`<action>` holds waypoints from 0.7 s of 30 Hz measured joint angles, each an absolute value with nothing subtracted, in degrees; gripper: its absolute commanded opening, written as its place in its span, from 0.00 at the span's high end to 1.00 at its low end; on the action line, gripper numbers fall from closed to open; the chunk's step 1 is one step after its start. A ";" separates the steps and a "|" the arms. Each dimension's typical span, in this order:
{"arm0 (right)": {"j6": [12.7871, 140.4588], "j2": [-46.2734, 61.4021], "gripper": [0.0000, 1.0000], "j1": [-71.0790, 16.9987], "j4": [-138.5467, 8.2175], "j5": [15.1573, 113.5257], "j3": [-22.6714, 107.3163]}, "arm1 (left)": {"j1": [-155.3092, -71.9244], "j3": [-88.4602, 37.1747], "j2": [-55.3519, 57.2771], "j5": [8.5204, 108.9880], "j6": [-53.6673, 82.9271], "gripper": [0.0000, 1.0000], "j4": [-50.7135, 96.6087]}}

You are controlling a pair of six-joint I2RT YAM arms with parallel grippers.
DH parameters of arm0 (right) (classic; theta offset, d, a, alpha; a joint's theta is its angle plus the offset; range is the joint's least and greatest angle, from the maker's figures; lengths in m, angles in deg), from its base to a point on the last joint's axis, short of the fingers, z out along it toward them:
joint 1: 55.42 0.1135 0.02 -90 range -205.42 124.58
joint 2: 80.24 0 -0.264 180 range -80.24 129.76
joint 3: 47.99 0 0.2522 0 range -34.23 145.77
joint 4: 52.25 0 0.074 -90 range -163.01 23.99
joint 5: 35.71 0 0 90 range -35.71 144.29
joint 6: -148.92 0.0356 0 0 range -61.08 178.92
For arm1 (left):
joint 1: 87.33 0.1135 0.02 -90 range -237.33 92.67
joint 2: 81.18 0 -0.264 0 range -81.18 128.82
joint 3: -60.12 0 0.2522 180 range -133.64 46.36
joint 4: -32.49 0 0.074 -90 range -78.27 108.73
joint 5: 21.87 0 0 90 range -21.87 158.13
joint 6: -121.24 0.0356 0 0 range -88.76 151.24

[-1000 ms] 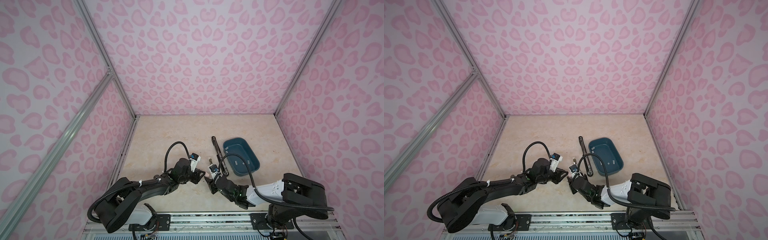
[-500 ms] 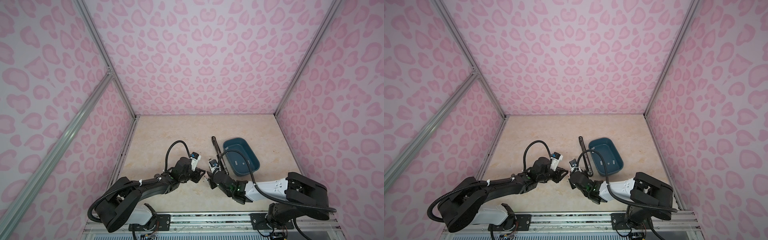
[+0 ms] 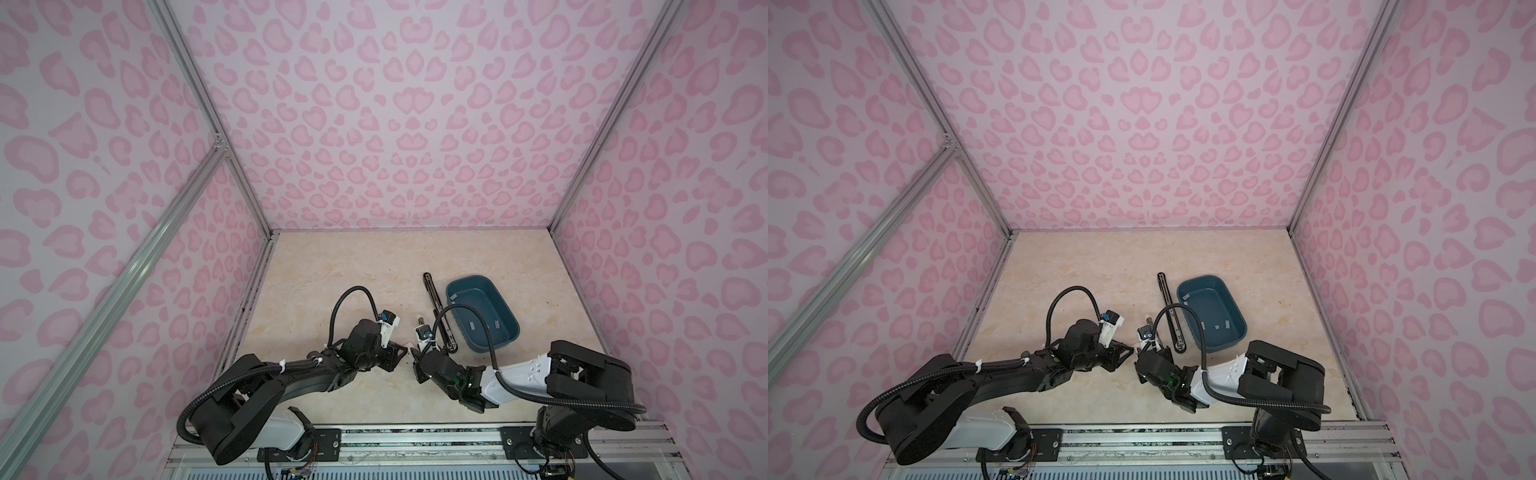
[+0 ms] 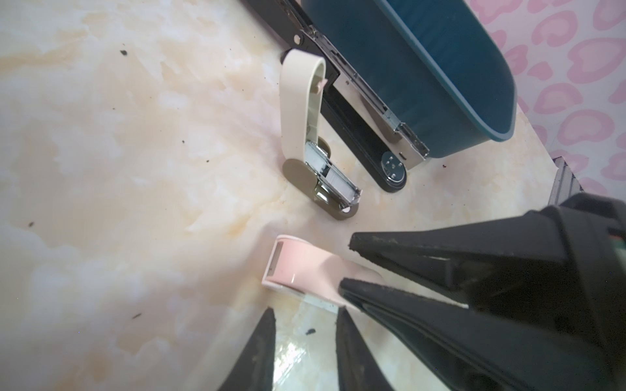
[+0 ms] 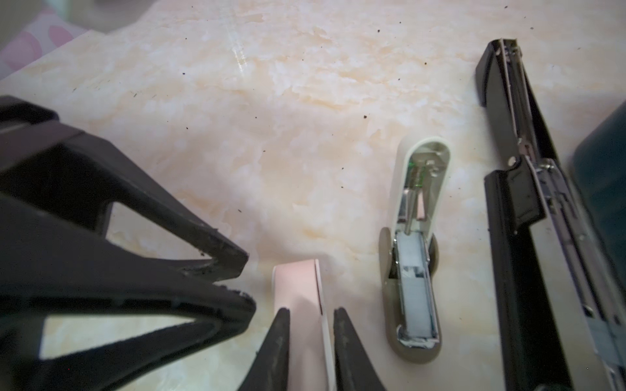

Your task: Load the staples into the stapler

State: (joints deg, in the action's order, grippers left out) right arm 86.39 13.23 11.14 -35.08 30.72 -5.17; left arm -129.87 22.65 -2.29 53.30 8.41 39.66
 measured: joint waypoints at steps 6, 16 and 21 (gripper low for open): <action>89.01 16.43 0.78 11.73 -26.95 28.92 -7.53 | -130.07 22.65 -1.92 53.12 8.41 0.68 39.83; 92.24 21.85 0.76 13.15 -17.46 24.75 -8.80 | -130.09 22.87 -2.27 53.14 8.41 0.68 39.87; 92.29 15.90 0.67 13.02 -34.14 26.00 -2.53 | -130.02 20.82 -3.97 54.89 8.84 0.65 38.04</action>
